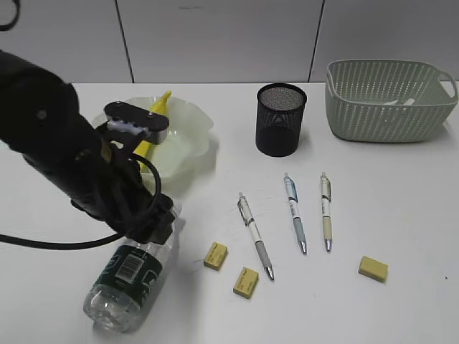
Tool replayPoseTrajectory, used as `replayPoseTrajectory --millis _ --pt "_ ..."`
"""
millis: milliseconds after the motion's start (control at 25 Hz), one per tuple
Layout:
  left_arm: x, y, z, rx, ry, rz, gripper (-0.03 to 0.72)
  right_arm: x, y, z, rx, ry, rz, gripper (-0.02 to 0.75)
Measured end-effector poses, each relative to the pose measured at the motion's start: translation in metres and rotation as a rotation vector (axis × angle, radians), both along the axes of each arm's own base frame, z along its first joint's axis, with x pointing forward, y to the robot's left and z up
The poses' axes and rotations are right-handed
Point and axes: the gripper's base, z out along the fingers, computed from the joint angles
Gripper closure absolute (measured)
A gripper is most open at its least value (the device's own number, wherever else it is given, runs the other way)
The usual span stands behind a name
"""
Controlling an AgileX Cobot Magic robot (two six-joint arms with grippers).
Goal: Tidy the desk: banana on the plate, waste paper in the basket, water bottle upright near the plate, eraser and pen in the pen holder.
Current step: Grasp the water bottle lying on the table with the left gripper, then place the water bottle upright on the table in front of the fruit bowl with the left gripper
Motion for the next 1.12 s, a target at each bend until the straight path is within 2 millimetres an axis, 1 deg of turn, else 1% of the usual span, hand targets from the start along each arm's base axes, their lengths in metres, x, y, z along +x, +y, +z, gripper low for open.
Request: replayPoseTrajectory --millis 320,440,520,600,680,800,880,920,1000,1040,1080,1120 --pt "0.025 -0.019 -0.021 0.041 0.045 0.008 0.076 0.0 0.0 0.0 0.0 0.0 0.0 0.451" --pt "0.032 -0.024 -0.035 0.082 0.097 0.009 0.086 0.0 0.0 0.0 0.0 0.0 0.0 0.451" --pt "0.034 -0.025 -0.045 0.111 0.132 0.008 0.12 0.0 0.0 0.0 0.0 0.0 0.0 0.451" --pt "0.034 -0.026 -0.051 0.128 0.154 0.011 0.185 0.0 0.0 0.0 0.0 0.0 0.0 0.451" --pt "0.034 -0.026 -0.052 0.132 0.154 0.01 0.293 0.0 0.0 0.0 0.0 0.0 0.0 0.451" --pt "0.035 -0.026 -0.045 0.113 0.129 0.011 0.294 0.0 0.0 0.0 0.0 0.0 0.0 0.451" --pt "0.034 -0.025 -0.033 0.073 0.084 0.022 0.295 0.0 0.0 0.0 0.0 0.0 0.0 0.451" --pt "0.032 -0.024 -0.024 0.039 0.046 0.03 0.295 0.0 0.0 0.0 0.0 0.0 0.0 0.451" --pt "0.022 -0.016 -0.007 -0.033 -0.033 0.042 0.295 0.0 0.0 0.0 0.0 -0.001 0.0 0.451" --pt "0.014 -0.01 -0.002 -0.071 -0.078 0.042 0.295 0.0 0.0 0.0 0.0 -0.001 0.0 0.451" --pt "0.007 -0.005 0.008 -0.131 -0.15 0.041 0.295 0.0 0.0 0.0 0.0 -0.001 0.0 0.451" --pt "-0.004 0.004 0.012 -0.177 -0.205 0.041 0.295 0.0 0.0 0.0 0.0 -0.001 0.0 0.451"
